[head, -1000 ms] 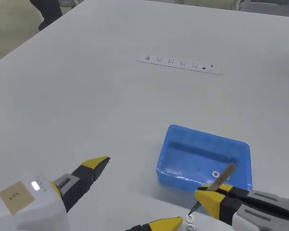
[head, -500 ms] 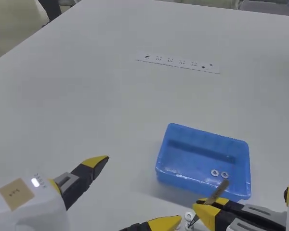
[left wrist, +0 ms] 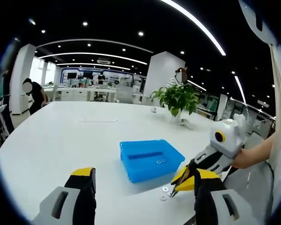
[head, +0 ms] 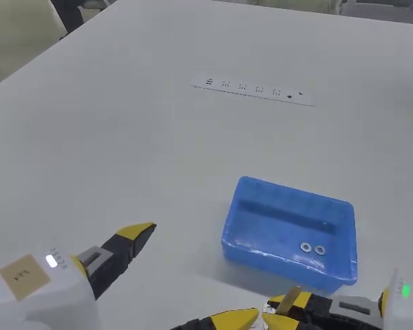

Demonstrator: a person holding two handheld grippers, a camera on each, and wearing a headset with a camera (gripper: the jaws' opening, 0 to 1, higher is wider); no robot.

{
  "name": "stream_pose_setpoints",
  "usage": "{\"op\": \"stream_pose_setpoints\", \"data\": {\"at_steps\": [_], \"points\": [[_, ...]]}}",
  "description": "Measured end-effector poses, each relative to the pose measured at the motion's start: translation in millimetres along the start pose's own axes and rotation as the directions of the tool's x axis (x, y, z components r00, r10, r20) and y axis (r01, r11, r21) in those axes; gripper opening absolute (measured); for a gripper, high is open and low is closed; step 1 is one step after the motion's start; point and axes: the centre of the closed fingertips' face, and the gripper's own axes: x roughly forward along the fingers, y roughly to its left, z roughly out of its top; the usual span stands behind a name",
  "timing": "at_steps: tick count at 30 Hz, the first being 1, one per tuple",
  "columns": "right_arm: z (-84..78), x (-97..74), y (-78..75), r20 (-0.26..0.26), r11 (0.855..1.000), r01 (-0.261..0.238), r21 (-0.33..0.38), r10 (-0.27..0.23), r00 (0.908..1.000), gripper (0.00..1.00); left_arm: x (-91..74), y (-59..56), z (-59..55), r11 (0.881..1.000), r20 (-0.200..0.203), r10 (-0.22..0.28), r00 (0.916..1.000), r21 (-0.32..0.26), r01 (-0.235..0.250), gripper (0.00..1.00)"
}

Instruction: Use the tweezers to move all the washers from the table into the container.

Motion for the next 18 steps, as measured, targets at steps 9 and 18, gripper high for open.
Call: {"op": "stream_pose_setpoints", "data": {"at_steps": [9,18], "points": [[-2.6,-1.8,-2.5,-0.014,0.999,0.009,-0.05,-0.01,0.9999,0.03,-0.2,-0.1,1.4,1.0,0.007,-0.002,1.0,0.002,0.002,0.88],[-0.4,-1.7,-20.8,0.065,0.955,0.073,0.288,-0.096,0.9933,0.02,-2.9,-1.6,8.3,1.0,0.039,-0.004,0.9992,0.011,0.003,0.88]]}}
